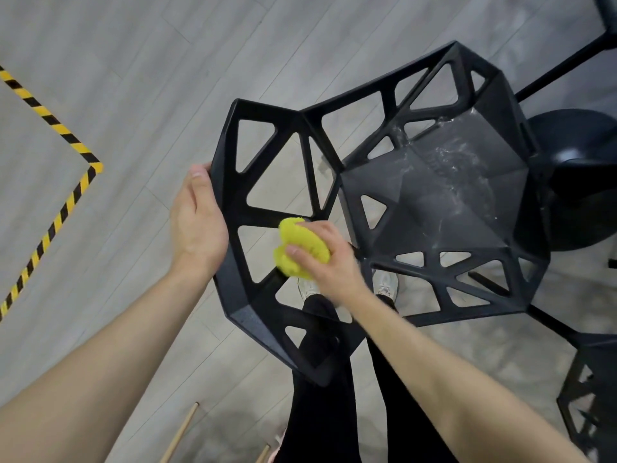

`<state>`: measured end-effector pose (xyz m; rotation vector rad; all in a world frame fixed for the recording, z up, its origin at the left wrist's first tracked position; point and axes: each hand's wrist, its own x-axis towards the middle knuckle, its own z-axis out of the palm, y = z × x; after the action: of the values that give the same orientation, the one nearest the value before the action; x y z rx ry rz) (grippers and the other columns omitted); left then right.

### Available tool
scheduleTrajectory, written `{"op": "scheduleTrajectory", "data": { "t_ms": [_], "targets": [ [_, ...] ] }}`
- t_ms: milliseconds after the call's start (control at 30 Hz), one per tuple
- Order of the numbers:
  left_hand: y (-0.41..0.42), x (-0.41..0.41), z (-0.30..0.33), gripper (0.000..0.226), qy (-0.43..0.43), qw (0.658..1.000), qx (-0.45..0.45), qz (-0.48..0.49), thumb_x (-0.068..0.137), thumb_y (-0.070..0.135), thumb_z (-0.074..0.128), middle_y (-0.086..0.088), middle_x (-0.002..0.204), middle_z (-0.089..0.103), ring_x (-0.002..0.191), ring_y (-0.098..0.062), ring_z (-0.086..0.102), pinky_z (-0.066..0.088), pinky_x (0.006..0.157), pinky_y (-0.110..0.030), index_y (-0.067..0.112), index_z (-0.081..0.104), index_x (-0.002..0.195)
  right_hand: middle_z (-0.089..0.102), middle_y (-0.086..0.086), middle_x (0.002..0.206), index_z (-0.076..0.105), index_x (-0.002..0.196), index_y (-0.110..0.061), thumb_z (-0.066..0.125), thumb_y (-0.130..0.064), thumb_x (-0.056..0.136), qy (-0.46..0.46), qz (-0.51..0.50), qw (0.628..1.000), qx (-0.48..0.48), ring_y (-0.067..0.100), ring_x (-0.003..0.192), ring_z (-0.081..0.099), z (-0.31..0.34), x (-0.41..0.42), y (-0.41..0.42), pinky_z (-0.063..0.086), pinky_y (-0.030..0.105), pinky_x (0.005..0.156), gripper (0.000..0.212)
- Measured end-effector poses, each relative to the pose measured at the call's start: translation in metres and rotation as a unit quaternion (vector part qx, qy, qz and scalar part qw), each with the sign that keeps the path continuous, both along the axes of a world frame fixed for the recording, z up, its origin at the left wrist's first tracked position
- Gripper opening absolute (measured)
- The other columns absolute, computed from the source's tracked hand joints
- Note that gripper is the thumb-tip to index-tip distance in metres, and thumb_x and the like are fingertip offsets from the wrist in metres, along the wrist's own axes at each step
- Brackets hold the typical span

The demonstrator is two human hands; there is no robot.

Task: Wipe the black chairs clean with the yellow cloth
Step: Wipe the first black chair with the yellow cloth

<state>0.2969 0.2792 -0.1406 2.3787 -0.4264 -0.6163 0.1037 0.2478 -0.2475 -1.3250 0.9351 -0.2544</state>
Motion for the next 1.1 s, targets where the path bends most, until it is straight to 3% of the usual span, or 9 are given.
{"op": "scheduleTrajectory", "data": {
  "t_ms": [133,300,367,533,667,733,867,1000,1100],
  "targets": [
    [0.001,0.000,0.001,0.058,0.012,1.000,-0.001,-0.004,0.111,0.058,0.019,0.011,0.118,0.073,0.116,-0.006,0.065,0.048,0.111,-0.038,0.035,0.072,0.120,0.056,-0.007,0.122,0.069,0.135,-0.028,0.074,-0.040,0.096,0.202,-0.104,0.974,0.023,0.020,0.120,0.063,-0.029,0.009,-0.029,0.047,0.032,0.102,0.042],
    [0.000,0.000,-0.003,0.034,0.002,1.000,0.018,0.000,0.115,0.049,0.031,0.022,0.096,0.060,0.089,0.014,0.055,0.041,0.095,-0.014,0.039,0.060,0.101,0.054,-0.006,0.132,0.074,0.128,-0.030,0.086,-0.042,0.086,-0.040,-0.041,0.997,-0.051,0.010,0.125,0.058,0.039,0.030,0.011,0.050,0.028,0.103,0.045],
    [-0.002,0.000,0.000,0.034,-0.018,0.999,0.029,-0.018,0.117,0.047,0.034,0.023,0.088,0.054,0.080,0.024,0.051,0.036,0.082,-0.004,0.043,0.055,0.091,0.056,-0.005,0.130,0.074,0.126,-0.029,0.083,-0.036,0.090,-0.009,-0.059,0.996,-0.071,0.011,0.123,0.060,0.020,0.021,0.003,0.051,0.036,0.104,0.038],
    [0.000,0.005,-0.007,0.041,-0.033,0.997,0.050,-0.051,0.114,0.052,0.037,0.015,0.083,0.054,0.078,0.005,0.052,0.039,0.078,-0.029,0.020,0.060,0.105,0.062,-0.010,0.126,0.071,0.127,-0.032,0.075,-0.039,0.092,0.162,-0.132,0.977,0.049,0.013,0.116,0.063,-0.031,0.007,-0.022,0.051,0.051,0.107,0.036],
    [-0.001,0.004,-0.004,0.035,-0.056,0.995,0.051,-0.066,0.116,0.044,0.038,0.011,0.078,0.052,0.077,-0.008,0.045,0.032,0.073,-0.028,0.018,0.055,0.099,0.066,-0.001,0.125,0.076,0.120,-0.021,0.082,-0.021,0.088,-0.048,-0.030,0.998,-0.027,0.017,0.119,0.065,0.070,-0.002,0.036,0.052,0.039,0.104,0.033],
    [-0.003,0.002,-0.002,0.036,-0.054,0.996,0.044,-0.061,0.116,0.041,0.040,0.012,0.077,0.049,0.075,-0.005,0.045,0.032,0.073,-0.027,0.015,0.055,0.096,0.065,0.001,0.127,0.076,0.123,-0.017,0.081,-0.014,0.091,-0.053,-0.007,0.997,-0.062,0.016,0.121,0.064,0.065,-0.011,0.038,0.051,0.040,0.106,0.032],
    [-0.005,-0.002,0.001,0.042,-0.017,0.999,0.024,-0.023,0.116,0.035,0.036,0.012,0.073,0.037,0.064,0.001,0.041,0.033,0.068,-0.027,0.025,0.037,0.075,0.060,-0.010,0.124,0.071,0.129,-0.022,0.077,-0.029,0.095,0.185,-0.092,0.978,-0.017,0.009,0.110,0.059,0.006,-0.010,0.009,0.049,0.046,0.107,0.035],
    [-0.005,-0.003,0.000,0.042,0.006,1.000,0.018,-0.003,0.114,0.027,0.034,0.010,0.070,0.034,0.063,-0.002,0.038,0.030,0.072,-0.038,0.032,0.030,0.072,0.064,-0.008,0.127,0.076,0.124,-0.030,0.081,-0.026,0.087,0.018,-0.013,0.995,-0.094,0.009,0.122,0.062,0.083,-0.015,0.049,0.048,0.027,0.106,0.038],
    [-0.009,-0.004,0.003,0.041,0.016,1.000,0.019,0.000,0.113,0.026,0.034,0.010,0.071,0.034,0.064,-0.006,0.036,0.029,0.074,-0.039,0.030,0.030,0.072,0.067,-0.012,0.127,0.073,0.128,-0.033,0.080,-0.033,0.092,0.025,-0.045,0.998,-0.029,0.010,0.122,0.064,0.085,-0.012,0.033,0.052,0.041,0.108,0.036]
  ]
}}
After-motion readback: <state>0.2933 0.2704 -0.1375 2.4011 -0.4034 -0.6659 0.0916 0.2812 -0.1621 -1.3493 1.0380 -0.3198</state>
